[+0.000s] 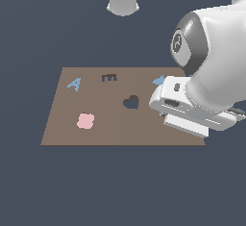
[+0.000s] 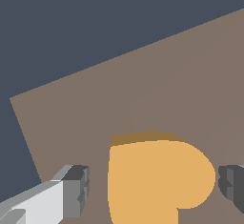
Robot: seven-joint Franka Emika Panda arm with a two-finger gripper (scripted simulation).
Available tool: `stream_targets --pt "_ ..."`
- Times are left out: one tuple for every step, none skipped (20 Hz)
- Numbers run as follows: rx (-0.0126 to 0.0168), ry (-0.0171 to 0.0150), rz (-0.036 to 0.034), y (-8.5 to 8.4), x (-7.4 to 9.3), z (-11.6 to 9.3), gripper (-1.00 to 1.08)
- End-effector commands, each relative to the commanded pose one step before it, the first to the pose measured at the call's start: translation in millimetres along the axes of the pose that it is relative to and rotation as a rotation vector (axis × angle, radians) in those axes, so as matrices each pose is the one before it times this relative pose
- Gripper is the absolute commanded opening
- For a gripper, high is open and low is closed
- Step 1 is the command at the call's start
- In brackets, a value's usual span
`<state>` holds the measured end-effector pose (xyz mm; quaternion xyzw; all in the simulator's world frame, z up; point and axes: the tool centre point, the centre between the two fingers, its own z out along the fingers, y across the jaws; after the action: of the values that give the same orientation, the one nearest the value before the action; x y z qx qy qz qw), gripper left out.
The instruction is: Insert a designated object into the corresponding slot on a board.
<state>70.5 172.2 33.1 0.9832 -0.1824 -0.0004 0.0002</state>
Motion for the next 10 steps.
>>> stream_targets --pt "0.00049 0.00067 0.00064 0.00 0.36 3.19 1.00" --pt "0.00000 0.00000 0.00000 0.00 0.00 0.00 -1.00" --pt "0.00000 0.00000 0.00000 0.00 0.00 0.00 -1.00" --pt "0.00000 0.00000 0.00000 0.00 0.00 0.00 -1.00" --pt "0.00000 0.00000 0.00000 0.00 0.00 0.00 -1.00" --pt "0.00000 0.00000 0.00000 0.00 0.00 0.00 -1.00" --pt "0.00000 0.00000 0.00000 0.00 0.00 0.00 -1.00" --pt "0.00000 0.00000 0.00000 0.00 0.00 0.00 -1.00" --pt "0.00000 0.00000 0.00000 0.00 0.00 0.00 -1.00" --pt "0.00000 0.00000 0.00000 0.00 0.00 0.00 -1.00"
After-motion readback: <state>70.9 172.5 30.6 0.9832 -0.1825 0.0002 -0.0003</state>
